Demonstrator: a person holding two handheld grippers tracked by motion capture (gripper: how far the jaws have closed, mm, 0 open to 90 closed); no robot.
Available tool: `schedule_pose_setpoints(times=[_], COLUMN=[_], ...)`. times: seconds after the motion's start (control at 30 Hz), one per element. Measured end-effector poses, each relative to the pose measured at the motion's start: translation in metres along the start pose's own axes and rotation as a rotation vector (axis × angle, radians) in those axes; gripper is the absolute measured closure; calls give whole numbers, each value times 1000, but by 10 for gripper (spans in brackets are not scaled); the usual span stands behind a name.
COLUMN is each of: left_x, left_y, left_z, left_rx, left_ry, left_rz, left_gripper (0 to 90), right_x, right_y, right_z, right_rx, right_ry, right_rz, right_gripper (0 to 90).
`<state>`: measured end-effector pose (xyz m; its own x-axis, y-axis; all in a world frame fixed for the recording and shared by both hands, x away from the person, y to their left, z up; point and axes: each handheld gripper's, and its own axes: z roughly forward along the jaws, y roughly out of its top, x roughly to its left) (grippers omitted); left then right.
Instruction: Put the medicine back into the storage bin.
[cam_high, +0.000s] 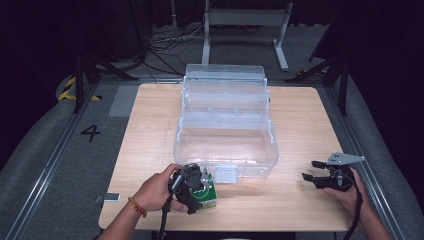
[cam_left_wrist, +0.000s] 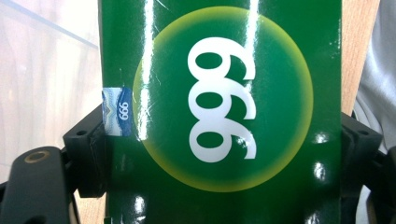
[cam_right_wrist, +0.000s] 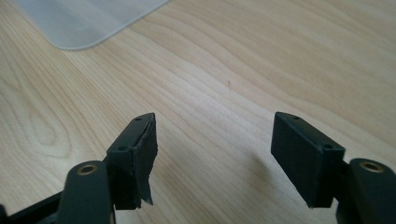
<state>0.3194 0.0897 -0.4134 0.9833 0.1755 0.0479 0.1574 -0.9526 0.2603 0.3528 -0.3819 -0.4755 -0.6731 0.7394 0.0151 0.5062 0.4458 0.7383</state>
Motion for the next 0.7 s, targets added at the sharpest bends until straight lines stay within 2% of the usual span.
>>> schedule_pose_setpoints(times=[0.1, 0.13, 0.2, 0.33, 0.43, 0.5, 0.53, 0.63, 0.7], left_x=[-1, -1, -1, -5, -9, -12, -12, -14, -13], left_y=[0, 0, 1, 6, 9, 13, 15, 21, 25], left_z=[-2, -5, -11, -21, -29, -40, -46, -65, -76], left_rx=[-3, -30, -59, -55, -52, -57, -50, -80, -90], left_ry=[7, 5, 9, 18, 22, 15, 21, 30, 37], left_rz=[5, 1, 4, 12, 36, 52, 80, 78, 100], left_gripper=[168, 170, 171, 170, 170, 170, 169, 169, 169], right_x=[-2, 1, 4, 4, 4, 4, 4, 5, 4], right_y=[-4, -4, -3, -5, -6, -7, -7, -7, -7], right_z=[5, 7, 9, 10, 10, 10, 10, 10, 10], right_rx=[5, 17, 20, 2, -5, -7, -8, -8, -8], right_ry=[24, -2, -11, -13, -17, -20, -20, -21, -20], right_rz=[21, 6, -11, -3, -1, 1, 2, 2, 2], right_gripper=[275, 264, 233, 209, 207, 207, 206, 206, 207])
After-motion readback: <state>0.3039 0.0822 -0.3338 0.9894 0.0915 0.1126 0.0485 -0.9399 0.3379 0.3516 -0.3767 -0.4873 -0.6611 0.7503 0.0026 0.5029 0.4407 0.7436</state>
